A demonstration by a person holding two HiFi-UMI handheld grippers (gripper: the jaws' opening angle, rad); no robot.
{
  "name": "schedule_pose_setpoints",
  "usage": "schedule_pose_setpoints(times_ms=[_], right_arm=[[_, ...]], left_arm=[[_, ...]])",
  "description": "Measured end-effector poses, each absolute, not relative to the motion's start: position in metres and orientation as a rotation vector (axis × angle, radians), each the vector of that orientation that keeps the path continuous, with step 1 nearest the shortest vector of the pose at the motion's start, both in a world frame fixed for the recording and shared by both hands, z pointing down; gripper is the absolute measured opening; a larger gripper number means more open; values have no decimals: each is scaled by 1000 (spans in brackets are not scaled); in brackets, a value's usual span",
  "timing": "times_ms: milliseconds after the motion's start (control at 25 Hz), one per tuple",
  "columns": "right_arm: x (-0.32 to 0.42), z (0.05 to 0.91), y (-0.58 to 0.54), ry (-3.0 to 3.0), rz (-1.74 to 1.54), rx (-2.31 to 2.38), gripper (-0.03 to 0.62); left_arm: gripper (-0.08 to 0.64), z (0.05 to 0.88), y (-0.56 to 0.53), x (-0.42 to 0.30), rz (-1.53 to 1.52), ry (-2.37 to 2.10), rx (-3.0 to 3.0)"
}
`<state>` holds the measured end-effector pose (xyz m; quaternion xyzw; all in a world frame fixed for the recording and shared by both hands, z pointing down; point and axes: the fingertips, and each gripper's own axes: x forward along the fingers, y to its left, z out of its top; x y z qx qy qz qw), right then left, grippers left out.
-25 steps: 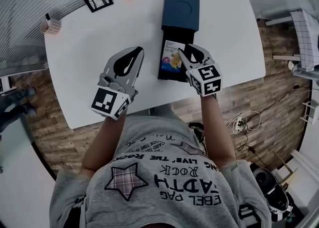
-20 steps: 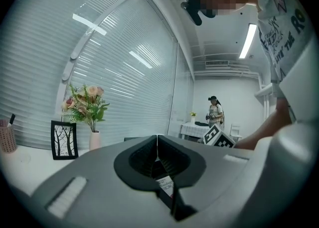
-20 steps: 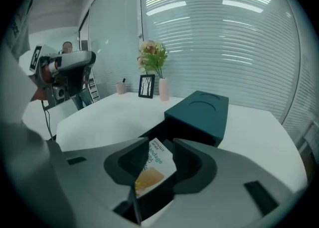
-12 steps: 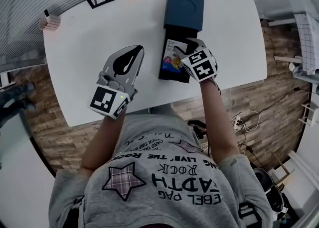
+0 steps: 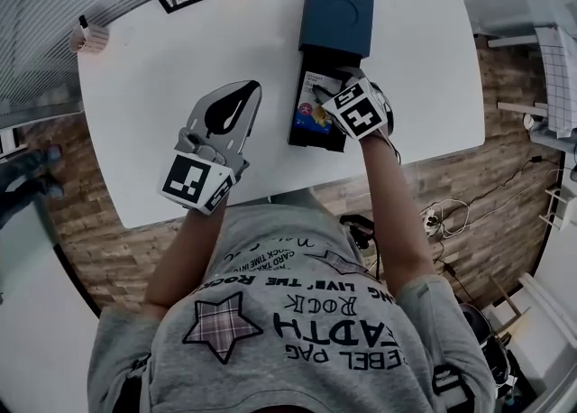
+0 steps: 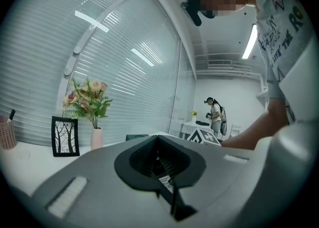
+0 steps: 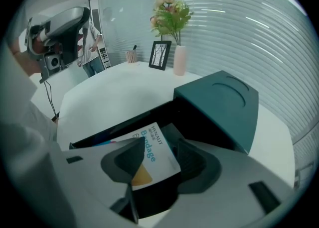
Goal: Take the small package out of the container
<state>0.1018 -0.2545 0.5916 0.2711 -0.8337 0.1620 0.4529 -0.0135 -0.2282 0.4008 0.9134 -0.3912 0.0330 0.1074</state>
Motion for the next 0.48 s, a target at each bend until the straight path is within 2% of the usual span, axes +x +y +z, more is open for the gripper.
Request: schedule_pose_setpoints(times_ms=[480], right_arm=[[98,596,-233,-2018,460,504,175]], left_arm=[[11,401,-232,-16,94,-1148,2683]])
